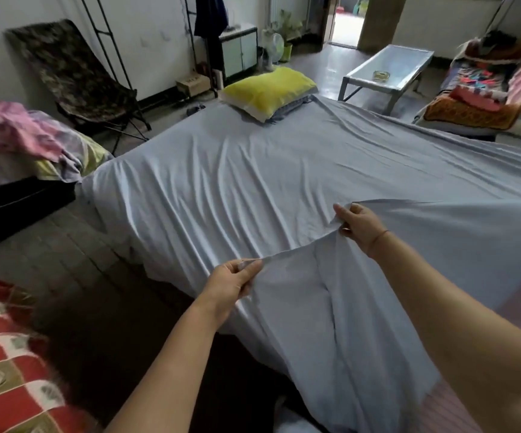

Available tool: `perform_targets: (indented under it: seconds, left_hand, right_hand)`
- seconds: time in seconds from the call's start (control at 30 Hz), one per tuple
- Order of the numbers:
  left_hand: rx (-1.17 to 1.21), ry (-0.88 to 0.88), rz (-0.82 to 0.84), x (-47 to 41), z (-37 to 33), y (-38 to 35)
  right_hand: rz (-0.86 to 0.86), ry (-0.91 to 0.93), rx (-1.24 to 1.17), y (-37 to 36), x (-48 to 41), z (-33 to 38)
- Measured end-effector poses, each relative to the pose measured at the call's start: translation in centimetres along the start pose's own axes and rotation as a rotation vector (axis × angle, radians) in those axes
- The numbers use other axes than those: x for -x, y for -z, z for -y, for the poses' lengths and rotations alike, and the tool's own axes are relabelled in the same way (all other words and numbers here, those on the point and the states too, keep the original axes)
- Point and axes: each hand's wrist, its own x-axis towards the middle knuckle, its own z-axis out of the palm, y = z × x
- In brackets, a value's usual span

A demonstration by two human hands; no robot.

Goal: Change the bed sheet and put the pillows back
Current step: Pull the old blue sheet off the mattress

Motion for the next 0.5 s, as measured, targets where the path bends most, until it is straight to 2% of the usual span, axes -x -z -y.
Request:
perform_targets:
  seconds: [0.2,0.5]
  left_hand:
    - [0.091,-0.05,-0.33,-5.4,-2.6,8.4]
    - [0.069,-0.074,-0.579,-13.9,-8.5,21.0]
  right_hand:
    - [0.102,0.014,0.05,-9.9,-7.6,2.7]
    - [0.212,-0.037,0.09,-26.1,-19.4,6.3]
